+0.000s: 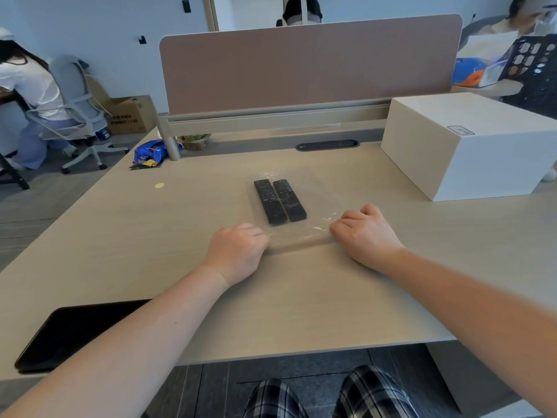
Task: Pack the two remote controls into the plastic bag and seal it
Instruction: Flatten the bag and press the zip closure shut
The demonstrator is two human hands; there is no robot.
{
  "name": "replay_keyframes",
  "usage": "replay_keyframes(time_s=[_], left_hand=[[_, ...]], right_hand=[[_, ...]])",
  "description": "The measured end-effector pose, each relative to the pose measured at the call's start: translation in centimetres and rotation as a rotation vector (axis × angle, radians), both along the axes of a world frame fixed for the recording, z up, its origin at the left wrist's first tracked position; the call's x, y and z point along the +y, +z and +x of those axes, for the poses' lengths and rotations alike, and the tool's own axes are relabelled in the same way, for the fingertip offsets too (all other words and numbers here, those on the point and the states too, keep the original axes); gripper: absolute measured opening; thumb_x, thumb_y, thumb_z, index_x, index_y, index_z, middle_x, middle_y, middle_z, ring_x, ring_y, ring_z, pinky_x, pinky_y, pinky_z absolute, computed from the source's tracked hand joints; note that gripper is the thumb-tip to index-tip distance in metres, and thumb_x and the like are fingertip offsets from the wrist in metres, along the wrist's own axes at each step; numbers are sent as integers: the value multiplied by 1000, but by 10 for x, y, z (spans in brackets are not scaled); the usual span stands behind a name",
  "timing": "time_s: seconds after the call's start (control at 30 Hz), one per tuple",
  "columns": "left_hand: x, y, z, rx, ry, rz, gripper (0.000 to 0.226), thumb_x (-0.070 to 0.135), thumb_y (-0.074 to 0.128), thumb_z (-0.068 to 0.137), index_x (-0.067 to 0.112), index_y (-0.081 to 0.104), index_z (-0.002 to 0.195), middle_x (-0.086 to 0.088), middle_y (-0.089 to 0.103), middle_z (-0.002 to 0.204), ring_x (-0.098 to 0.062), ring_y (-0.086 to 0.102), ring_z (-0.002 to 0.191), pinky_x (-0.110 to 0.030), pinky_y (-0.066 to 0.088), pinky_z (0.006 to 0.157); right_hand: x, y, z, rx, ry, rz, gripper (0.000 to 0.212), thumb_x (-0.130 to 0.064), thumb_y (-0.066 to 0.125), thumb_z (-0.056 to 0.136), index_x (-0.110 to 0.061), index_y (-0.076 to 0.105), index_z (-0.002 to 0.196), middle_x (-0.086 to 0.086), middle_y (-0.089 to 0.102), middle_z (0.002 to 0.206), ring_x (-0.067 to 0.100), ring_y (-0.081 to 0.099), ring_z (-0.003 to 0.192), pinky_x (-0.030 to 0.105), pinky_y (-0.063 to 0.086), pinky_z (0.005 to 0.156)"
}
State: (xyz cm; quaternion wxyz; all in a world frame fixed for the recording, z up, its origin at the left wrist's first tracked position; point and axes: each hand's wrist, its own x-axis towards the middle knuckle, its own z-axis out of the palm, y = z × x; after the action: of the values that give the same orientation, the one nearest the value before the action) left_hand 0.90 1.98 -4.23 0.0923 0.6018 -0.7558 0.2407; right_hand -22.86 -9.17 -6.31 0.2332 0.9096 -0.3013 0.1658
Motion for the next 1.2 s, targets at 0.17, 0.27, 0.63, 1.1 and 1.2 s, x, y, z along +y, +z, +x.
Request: replay_keyframes(time_s=[0.17,0.27,0.63,1.1,1.2], left_hand=[[1,-1,4,-21,-8,-3,18,16,78,59,17,62,49,4,60,48,-20,61,48,-16,37,33],[1,-1,6,-34,2,10,13,17,75,58,19,65,52,5,61,49,-19,61,48,-16,36,32],[-1,-6,5,-42,5,16,25,13,87,49,18,62,51,4,58,48,-20,59,47,-18,34,31],[0,5,14,690,182,173,70,67,17,78,19,67,75,-7,72,81,-28,65,79,-35,49,66],[-29,2,22,992,447,170,47,48,37,91,12,64,78,-15,73,86,-33,69,82,-41,54,81]], right_hand=[[-2,-1,-17,28,-107,35,23,5,59,52,-14,63,64,-2,65,54,21,64,59,29,43,51],[-5,-2,-22,25,-188,100,25,5,73,50,-13,64,65,0,67,56,22,64,56,27,43,48],[-2,1,-29,109,-304,203,26,2,81,52,-5,60,65,9,63,57,27,64,54,23,27,36],[-7,31,-28,-329,-411,600,45,4,43,81,-18,57,117,0,61,121,27,55,110,34,49,82],[-30,33,-16,-718,-542,795,40,-1,40,83,-15,62,113,8,69,111,30,61,100,36,52,85]])
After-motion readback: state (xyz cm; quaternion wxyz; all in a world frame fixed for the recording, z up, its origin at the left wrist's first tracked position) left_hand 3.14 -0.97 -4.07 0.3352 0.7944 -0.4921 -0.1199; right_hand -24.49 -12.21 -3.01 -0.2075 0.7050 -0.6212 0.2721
